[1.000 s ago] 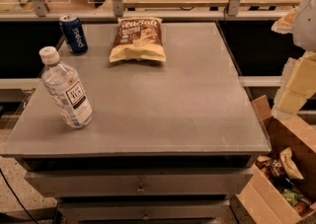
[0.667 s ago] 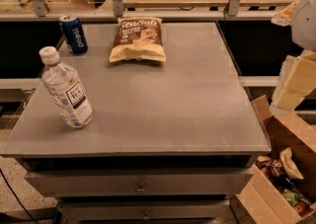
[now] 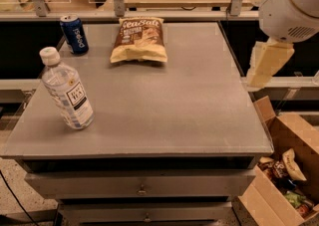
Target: Move brown chip bag near blue plastic bottle
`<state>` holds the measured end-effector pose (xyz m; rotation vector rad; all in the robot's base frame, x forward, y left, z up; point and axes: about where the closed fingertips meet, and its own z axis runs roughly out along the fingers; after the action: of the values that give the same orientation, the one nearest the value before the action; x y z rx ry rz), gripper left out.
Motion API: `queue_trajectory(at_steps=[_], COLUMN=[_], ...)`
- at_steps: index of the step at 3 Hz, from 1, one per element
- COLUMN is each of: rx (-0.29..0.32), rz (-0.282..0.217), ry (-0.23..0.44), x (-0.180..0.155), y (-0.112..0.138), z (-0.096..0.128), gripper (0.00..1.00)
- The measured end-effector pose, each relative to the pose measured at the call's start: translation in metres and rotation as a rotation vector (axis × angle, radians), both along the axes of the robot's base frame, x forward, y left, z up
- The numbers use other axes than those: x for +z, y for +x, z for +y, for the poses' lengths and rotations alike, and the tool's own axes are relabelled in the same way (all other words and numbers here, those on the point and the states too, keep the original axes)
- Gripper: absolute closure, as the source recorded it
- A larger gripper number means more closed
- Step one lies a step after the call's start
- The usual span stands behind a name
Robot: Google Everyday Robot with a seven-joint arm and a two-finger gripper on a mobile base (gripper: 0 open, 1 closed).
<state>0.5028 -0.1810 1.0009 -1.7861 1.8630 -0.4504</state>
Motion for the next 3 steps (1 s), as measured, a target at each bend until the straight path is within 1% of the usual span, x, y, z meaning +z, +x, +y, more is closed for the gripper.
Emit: queue_trajectory(at_steps=[1, 2, 3], rx=[0.011, 0.011, 0.024], rz=[-0.033, -0.033, -0.053], ry=[0.003, 0.003, 0.026], x=[0.0054, 0.0054, 0.0097], y=[0.0062, 0.0062, 0.0043], z=[0.0032, 0.0032, 0.0065], gripper=[0.00, 0.00, 0.00])
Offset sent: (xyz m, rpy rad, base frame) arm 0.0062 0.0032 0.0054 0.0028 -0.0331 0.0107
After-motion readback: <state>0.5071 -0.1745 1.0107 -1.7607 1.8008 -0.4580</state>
